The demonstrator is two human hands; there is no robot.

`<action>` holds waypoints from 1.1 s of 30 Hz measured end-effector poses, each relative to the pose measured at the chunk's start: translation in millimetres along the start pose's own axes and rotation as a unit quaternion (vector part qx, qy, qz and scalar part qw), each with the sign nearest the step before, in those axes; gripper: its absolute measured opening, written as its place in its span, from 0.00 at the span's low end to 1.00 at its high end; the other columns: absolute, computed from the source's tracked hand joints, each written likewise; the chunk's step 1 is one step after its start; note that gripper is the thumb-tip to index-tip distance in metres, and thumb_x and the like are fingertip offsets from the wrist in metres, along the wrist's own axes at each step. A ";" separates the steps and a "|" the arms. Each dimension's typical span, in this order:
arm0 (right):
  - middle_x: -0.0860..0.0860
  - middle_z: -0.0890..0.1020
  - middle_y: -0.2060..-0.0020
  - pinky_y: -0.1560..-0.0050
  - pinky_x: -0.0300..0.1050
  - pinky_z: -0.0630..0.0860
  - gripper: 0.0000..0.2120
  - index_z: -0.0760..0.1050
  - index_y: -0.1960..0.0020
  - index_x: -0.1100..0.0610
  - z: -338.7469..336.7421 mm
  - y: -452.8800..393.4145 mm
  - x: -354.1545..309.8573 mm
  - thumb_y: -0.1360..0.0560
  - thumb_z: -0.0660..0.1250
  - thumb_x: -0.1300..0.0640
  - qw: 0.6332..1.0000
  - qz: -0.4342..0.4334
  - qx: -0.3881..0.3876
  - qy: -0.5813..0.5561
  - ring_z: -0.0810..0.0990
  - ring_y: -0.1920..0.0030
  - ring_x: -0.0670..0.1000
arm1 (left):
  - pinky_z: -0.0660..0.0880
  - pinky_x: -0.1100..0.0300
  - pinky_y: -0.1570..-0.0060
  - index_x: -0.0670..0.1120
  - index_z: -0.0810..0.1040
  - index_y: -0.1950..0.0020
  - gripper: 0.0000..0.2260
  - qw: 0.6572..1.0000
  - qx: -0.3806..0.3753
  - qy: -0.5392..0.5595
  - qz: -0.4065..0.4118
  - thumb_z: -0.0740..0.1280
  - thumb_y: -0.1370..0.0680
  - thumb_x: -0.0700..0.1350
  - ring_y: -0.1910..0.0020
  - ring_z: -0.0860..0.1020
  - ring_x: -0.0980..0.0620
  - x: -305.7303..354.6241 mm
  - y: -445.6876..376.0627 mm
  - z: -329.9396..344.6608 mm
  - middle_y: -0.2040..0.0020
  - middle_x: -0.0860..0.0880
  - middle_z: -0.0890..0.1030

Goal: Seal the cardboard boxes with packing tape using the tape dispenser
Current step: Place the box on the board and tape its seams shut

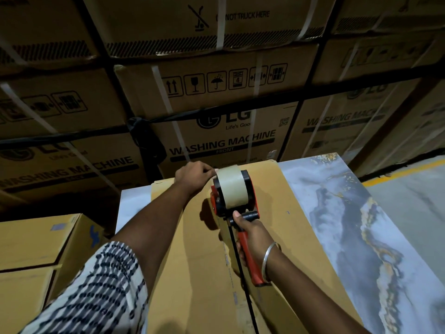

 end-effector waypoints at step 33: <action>0.54 0.67 0.76 0.74 0.39 0.60 0.25 0.70 0.60 0.60 -9.6 -18.0 0.0 0.21 0.66 0.38 0.999 -0.020 0.009 0.028 0.63 0.79 0.52 | 0.42 0.34 0.25 0.58 0.42 0.19 0.31 0.945 -0.107 -0.251 0.178 0.53 0.18 0.62 0.20 0.40 0.52 18.7 23.7 26.7 0.18 0.58 0.42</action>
Point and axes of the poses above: each hand's wrist, its own y-axis away from the middle knuckle, its own z-axis out of the palm, x = y × z, the point moved 7 cm from there along -y, towards the middle knuckle
